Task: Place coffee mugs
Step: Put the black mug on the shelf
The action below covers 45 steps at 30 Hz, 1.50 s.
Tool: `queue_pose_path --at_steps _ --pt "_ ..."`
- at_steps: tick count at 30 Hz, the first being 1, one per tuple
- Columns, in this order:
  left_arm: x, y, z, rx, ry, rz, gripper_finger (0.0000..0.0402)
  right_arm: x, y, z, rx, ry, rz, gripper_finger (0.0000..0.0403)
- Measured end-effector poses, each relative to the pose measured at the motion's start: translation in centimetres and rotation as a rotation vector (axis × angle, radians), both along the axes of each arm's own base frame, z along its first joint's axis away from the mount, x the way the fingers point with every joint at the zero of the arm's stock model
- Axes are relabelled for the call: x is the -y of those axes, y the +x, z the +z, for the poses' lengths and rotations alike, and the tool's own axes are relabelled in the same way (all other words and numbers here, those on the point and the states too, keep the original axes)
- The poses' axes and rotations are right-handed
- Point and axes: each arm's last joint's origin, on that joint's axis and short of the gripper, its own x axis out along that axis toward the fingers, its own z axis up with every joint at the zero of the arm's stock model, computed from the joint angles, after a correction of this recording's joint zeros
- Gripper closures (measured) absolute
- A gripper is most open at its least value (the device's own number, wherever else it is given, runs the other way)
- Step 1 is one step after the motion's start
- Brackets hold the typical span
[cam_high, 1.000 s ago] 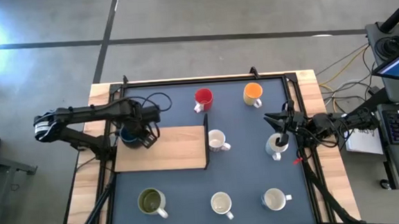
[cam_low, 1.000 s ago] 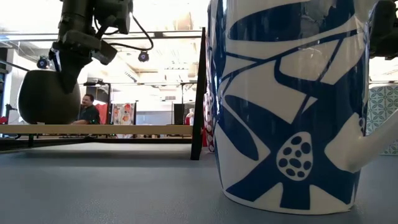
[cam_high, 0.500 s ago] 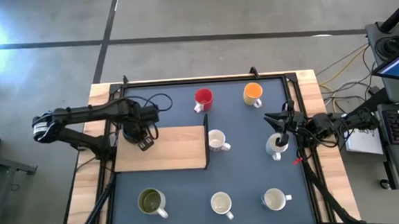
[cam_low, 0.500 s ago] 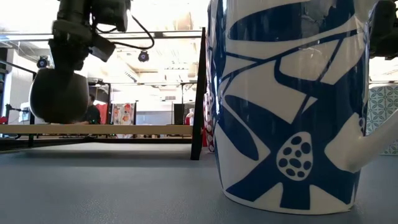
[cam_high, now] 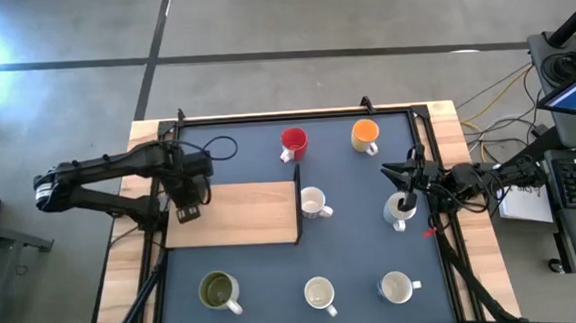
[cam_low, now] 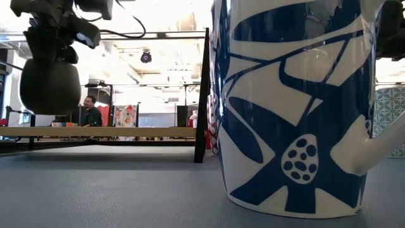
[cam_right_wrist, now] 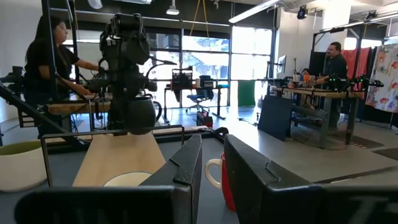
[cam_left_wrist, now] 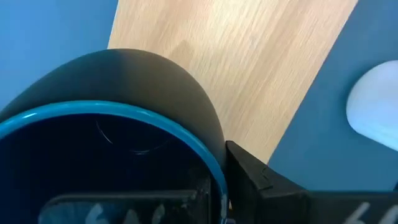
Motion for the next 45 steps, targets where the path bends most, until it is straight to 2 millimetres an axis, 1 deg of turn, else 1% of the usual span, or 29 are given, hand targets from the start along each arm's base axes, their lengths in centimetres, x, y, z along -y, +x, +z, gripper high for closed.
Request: queue_pose_path --at_steps 7,12,16,28,45 --pt "0.0 -0.1 -1.2 -0.058 -0.012 0.033 0.039 0.0 0.0 0.0 0.0 0.0 0.0 0.0344" --pt "0.1 -0.4 -2.5 -0.102 -0.019 0.029 0.039 0.0 0.0 0.0 0.0 0.0 0.0 0.0344" --pt "0.1 -0.6 -3.2 -0.095 -0.02 0.01 0.039 0.0 0.0 0.0 0.0 0.0 0.0 0.0344" --pt "0.1 -0.6 -3.2 -0.046 -0.001 0.002 0.0383 0.0 0.0 0.0 0.0 0.0 0.0 0.0344" --pt "-0.1 -0.7 -3.2 -0.051 0.071 0.038 0.0374 0.0 0.0 0.0 0.0 0.0 0.0 0.0344"
